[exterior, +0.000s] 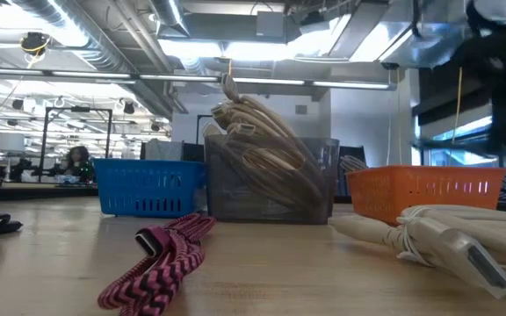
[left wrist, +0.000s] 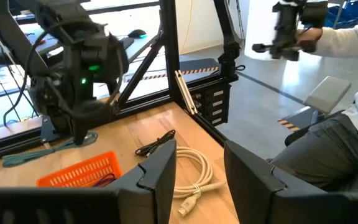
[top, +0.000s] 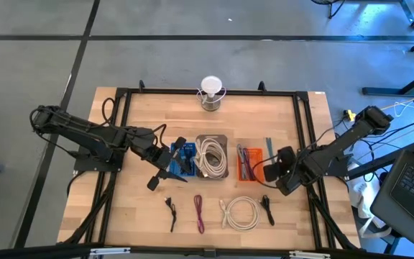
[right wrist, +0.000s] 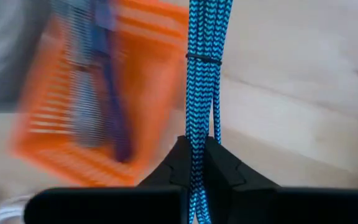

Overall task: Pick & Place USB Port
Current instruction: Put the blue charger cable into the orange bin

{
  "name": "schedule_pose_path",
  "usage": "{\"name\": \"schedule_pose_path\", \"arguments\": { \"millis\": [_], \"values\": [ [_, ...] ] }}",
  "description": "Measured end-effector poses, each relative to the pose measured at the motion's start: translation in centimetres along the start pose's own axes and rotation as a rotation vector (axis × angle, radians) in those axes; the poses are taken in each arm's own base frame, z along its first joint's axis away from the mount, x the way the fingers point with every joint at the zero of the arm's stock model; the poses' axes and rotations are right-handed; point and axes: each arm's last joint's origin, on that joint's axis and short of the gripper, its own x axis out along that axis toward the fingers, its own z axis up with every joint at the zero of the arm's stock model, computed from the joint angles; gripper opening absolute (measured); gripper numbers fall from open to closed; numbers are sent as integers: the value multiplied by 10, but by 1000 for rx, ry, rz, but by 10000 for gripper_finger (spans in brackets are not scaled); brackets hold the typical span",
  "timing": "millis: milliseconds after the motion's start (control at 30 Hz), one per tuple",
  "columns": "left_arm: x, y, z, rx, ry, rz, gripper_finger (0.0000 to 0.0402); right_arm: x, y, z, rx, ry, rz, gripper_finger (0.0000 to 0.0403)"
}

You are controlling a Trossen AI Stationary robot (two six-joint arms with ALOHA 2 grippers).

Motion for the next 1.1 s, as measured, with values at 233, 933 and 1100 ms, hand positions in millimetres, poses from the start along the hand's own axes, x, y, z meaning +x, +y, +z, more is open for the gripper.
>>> {"name": "schedule_pose_path", "arguments": {
  "millis": [233, 933, 1100],
  "values": [
    [0, 0, 0, 17, 0, 2, 127, -13, 44, -2, -84, -118, 201, 17],
    [0, 0, 0, 17, -1, 2, 127, 34, 75, 3, -91, -60, 86, 17],
    [0, 0, 0, 17, -1, 2, 127, 45, 76, 1, -93, -13, 41, 17]
  ]
}}
